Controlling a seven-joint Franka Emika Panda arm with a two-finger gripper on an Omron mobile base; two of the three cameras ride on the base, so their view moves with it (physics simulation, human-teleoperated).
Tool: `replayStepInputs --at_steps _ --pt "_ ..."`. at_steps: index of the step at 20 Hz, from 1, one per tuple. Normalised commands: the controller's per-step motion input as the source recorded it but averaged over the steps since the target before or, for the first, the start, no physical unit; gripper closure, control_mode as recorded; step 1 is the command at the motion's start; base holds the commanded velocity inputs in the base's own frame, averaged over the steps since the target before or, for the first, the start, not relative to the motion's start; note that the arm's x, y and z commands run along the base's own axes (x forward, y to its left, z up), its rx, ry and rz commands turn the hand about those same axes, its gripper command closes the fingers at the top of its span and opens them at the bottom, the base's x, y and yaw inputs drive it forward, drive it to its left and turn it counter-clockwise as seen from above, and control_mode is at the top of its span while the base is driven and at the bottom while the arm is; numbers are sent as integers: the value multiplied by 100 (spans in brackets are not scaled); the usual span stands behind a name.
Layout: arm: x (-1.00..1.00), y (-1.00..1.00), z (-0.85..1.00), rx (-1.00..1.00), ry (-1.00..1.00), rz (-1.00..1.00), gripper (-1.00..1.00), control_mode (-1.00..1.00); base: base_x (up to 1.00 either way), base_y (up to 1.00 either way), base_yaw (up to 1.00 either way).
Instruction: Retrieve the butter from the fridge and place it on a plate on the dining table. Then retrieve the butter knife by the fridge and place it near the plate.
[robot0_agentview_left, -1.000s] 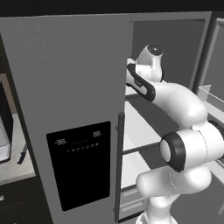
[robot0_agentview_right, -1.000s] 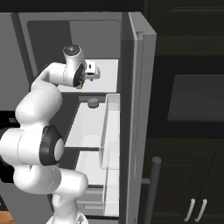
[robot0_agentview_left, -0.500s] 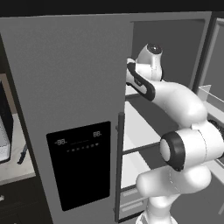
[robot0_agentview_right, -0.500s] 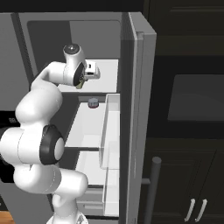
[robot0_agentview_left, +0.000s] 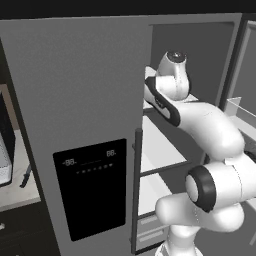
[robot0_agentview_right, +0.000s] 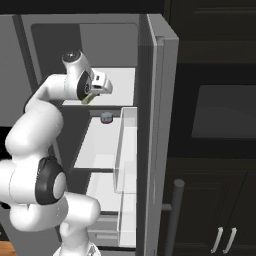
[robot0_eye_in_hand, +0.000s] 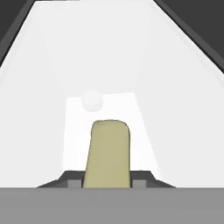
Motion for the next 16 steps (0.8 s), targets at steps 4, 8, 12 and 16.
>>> replayStepInputs --at_steps 4,8,12,16 --pt "-86 -26 16 0 0 -7 100 -100 0 0 0" --pt "-100 -7 6 1 0 0 100 -100 0 0 0" --pt "-100 -1 0 0 0 0 100 -100 0 0 0" --pt "-100 0 0 0 0 0 100 -100 0 0 0"
